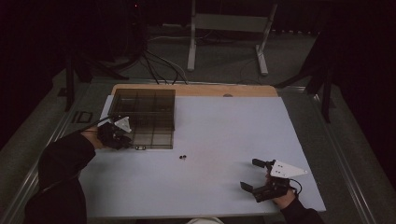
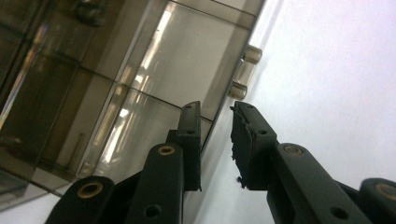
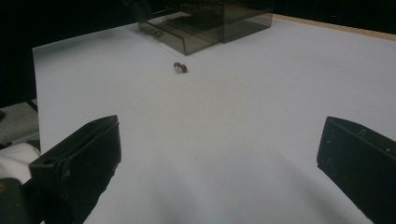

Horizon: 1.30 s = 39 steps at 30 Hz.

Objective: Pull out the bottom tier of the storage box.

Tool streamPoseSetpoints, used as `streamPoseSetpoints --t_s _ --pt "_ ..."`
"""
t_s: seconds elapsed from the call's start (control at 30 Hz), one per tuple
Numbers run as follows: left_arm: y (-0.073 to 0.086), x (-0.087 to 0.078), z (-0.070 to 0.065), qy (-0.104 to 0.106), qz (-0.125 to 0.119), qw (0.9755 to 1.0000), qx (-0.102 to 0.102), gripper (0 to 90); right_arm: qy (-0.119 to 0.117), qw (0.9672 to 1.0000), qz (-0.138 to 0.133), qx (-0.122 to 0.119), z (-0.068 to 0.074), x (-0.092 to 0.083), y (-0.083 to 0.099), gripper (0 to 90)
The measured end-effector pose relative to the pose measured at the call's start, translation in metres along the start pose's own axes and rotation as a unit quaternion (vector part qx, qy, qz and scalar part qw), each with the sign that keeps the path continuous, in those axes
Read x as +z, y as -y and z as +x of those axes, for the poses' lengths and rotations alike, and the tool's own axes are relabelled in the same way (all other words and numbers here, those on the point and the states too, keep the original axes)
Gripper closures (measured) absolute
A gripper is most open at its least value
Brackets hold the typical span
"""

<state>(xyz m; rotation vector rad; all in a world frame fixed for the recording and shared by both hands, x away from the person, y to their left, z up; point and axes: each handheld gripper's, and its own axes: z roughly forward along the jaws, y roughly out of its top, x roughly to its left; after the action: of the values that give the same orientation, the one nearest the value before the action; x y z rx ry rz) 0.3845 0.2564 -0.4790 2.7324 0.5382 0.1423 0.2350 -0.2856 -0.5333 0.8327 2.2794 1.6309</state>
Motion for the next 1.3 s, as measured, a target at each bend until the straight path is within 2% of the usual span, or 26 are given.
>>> streamPoseSetpoints --t_s 0.13,0.33,0.53,0.7,0.97,1.13,1.23,1.3 --pt "0.0 -0.003 0.002 0.003 -0.012 0.9996 -0.027 72.8 0.001 1.0 -0.001 0.0 0.0 0.0 0.0 0.0" --pt "-0.003 -0.008 -0.001 -0.013 -0.044 0.9981 -0.042 65.7 0.001 1.0 0.0 0.0 0.0 0.0 0.0 0.0" --pt "-0.008 -0.011 -0.002 -0.013 -0.075 0.9956 -0.055 58.4 0.001 1.0 -0.001 0.001 0.0 -0.001 0.0 0.0" --pt "-0.012 -0.013 -0.004 -0.01 -0.096 0.9931 -0.068 48.2 0.002 1.0 -0.002 0.003 0.0 -0.001 0.0 0.0" --pt "-0.018 -0.021 -0.005 -0.001 -0.139 0.9853 -0.099 33.7 0.002 1.0 -0.001 0.002 0.0 -0.001 0.0 0.0" --pt "-0.022 -0.022 -0.007 0.014 -0.156 0.9789 -0.131 19.9 0.002 1.0 0.001 0.0 0.0 0.0 0.0 0.0" --pt "-0.022 -0.024 -0.006 0.024 -0.17 0.9757 -0.136 15.6 0.002 1.0 0.001 0.0 0.0 -0.001 0.0 0.0" --pt "-0.023 -0.024 -0.006 0.034 -0.177 0.974 -0.137 8.0 0.002 1.0 0.001 0.0 0.0 -0.001 0.0 0.0"
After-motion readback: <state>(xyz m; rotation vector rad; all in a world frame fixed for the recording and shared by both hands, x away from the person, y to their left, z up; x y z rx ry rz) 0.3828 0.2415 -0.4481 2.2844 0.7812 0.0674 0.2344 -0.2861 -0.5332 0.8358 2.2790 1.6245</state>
